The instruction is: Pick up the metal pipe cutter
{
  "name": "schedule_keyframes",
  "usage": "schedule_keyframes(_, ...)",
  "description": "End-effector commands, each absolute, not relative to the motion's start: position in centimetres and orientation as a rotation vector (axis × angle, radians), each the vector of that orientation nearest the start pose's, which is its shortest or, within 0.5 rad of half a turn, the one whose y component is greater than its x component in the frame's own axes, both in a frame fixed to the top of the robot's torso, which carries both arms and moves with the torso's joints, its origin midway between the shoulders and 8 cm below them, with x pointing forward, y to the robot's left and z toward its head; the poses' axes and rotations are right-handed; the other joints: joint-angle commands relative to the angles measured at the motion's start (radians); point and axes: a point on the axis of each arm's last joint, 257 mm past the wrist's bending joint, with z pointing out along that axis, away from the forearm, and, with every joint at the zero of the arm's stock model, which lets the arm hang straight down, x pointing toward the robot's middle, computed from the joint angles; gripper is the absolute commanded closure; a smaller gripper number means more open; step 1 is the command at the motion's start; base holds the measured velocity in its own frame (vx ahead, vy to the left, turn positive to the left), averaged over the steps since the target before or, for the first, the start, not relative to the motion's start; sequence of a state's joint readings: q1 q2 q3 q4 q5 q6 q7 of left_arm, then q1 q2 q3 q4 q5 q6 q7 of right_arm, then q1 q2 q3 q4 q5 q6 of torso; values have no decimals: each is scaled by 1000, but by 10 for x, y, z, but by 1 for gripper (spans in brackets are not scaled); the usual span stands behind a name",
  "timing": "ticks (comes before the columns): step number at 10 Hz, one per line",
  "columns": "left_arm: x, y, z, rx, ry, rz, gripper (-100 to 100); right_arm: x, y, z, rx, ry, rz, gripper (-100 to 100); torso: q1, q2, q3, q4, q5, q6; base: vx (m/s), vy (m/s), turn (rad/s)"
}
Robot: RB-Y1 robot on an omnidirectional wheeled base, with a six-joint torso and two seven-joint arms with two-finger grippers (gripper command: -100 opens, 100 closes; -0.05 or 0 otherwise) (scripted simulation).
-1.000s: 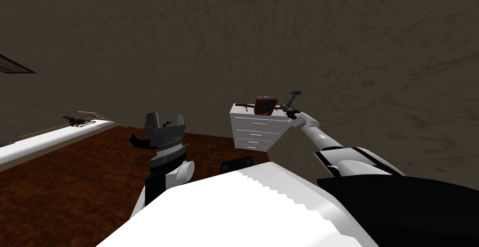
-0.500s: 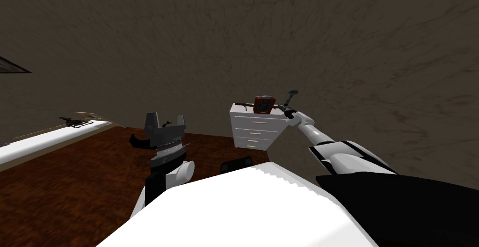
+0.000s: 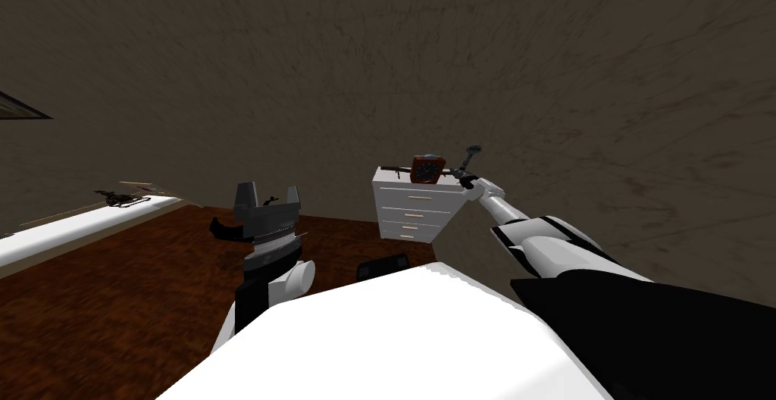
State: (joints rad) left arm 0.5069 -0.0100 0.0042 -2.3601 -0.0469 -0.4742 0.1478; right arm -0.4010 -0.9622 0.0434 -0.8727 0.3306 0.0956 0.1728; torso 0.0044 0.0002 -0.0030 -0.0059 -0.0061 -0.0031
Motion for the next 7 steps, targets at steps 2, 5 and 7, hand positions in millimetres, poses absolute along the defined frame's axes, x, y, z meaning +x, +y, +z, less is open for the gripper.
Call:
schedule_keyframes(2, 331, 274, 53, -650, 560, -1413, 0, 586, -663, -117, 469, 1624, -253, -100, 2, 2, 1, 0, -1, -1, -72, 35, -14)
schedule_keyframes(5, 331, 274, 53, -650, 560, -1413, 0, 592, -676, -101, 512, 1598, -265, -100, 0, -4, -3, -2, -1, -1, -1, 1, 3)
schedule_keyframes(7, 331, 274, 53, -650, 560, -1413, 0, 603, -662, -107, 447, 1629, -263, -100, -1, -5, -3, -2, -2, -1, -29, 15, -22)
